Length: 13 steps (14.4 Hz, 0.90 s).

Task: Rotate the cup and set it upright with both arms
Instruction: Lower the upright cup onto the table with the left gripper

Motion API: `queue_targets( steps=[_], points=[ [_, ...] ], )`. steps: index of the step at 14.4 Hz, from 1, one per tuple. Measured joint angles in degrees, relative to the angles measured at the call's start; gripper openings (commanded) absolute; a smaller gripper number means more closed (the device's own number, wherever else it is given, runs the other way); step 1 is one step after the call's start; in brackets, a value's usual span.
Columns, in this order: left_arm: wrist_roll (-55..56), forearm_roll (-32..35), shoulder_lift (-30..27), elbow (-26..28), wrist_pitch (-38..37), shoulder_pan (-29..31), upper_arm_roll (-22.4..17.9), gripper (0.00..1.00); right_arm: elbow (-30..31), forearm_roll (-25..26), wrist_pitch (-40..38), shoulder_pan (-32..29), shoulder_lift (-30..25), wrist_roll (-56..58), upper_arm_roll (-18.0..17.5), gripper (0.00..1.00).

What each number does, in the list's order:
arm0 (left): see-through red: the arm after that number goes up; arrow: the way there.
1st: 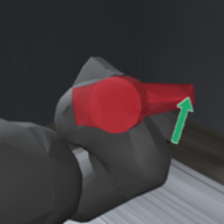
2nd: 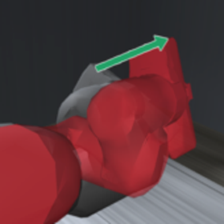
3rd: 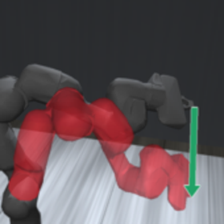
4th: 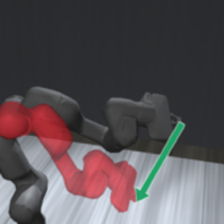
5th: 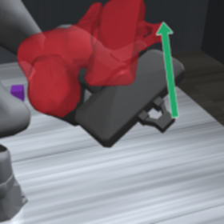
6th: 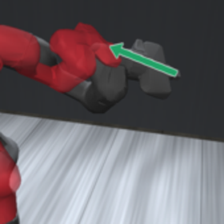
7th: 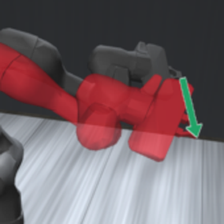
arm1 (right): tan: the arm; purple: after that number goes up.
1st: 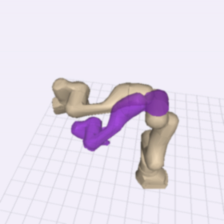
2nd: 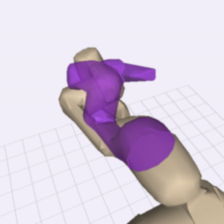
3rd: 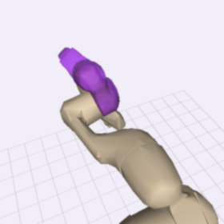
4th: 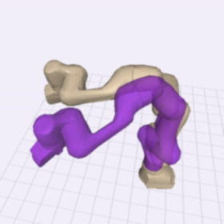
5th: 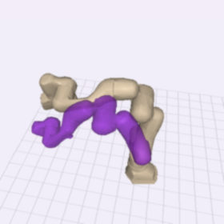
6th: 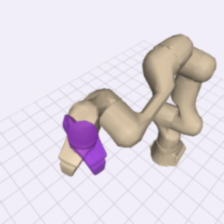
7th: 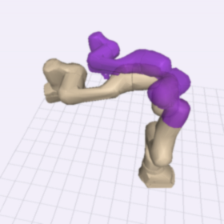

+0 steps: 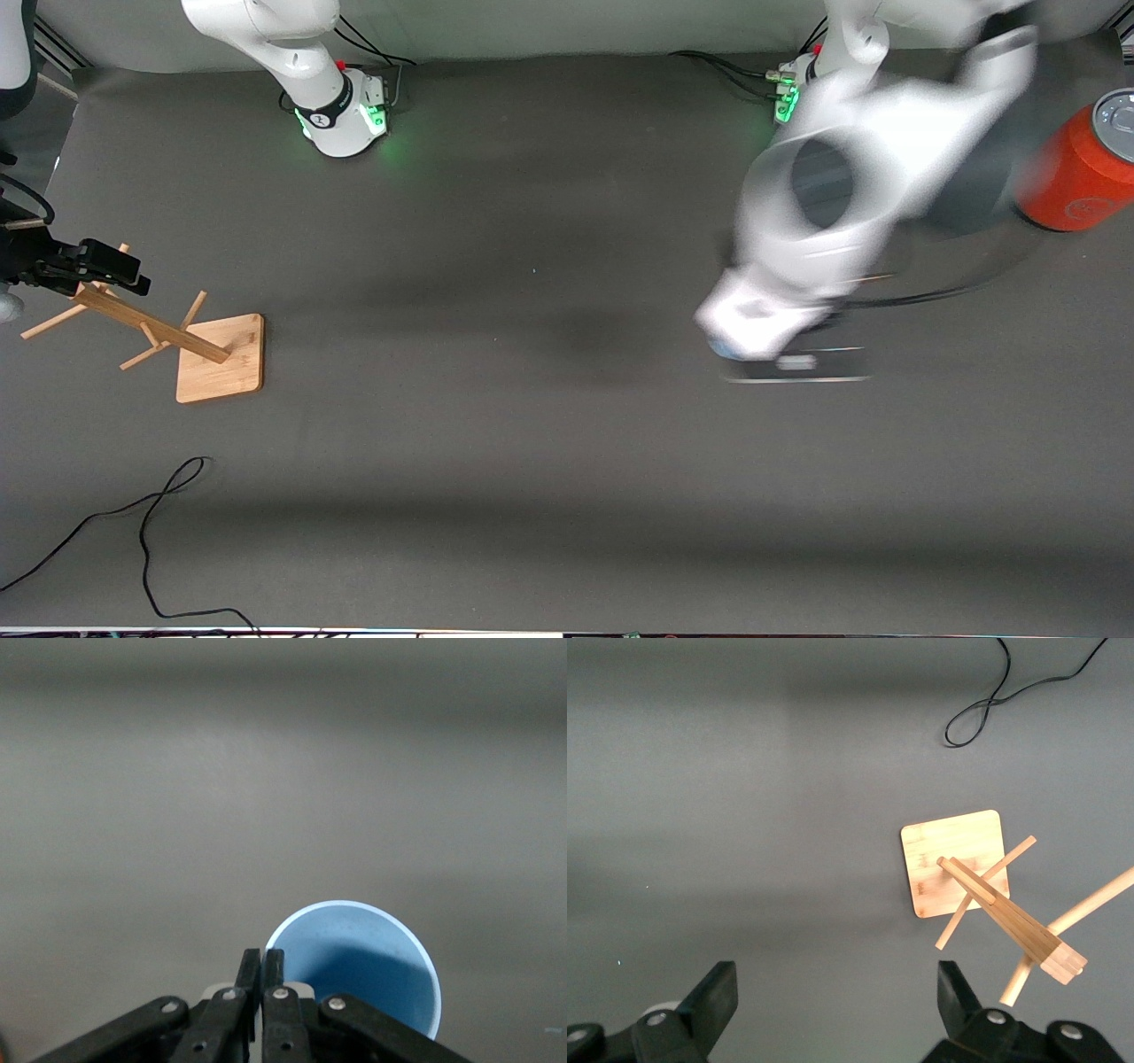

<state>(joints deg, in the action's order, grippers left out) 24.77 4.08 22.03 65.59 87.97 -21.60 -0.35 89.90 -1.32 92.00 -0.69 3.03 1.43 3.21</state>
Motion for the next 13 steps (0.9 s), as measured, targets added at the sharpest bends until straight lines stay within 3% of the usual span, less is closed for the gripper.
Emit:
queue_targets(
  steps=[3, 7, 10, 13],
  points=[
    [0.1, -3.2, -8.9, 8.4, 3.8, 4.0, 0.0, 0.0, 0.0, 0.0, 0.0, 0.0, 0.0, 0.1, 0.0, 1.0],
    [10.8, -2.8, -18.8, 26.4, 14.9, 1.5, 2.5, 0.0, 0.0, 0.1, 0.0, 0.1, 0.0, 0.2, 0.0, 1.0],
    [22.9, 2.1, -19.6, 33.3, 22.4, -3.5, 4.3, 0.0, 0.0, 0.1, 0.0, 0.1, 0.0, 0.2, 0.0, 1.0],
    [34.5, 9.3, -14.8, 35.9, 29.6, -8.0, 4.6, 0.0, 0.0, 0.2, 0.0, 0.1, 0.0, 0.3, 0.0, 1.0]
  ],
)
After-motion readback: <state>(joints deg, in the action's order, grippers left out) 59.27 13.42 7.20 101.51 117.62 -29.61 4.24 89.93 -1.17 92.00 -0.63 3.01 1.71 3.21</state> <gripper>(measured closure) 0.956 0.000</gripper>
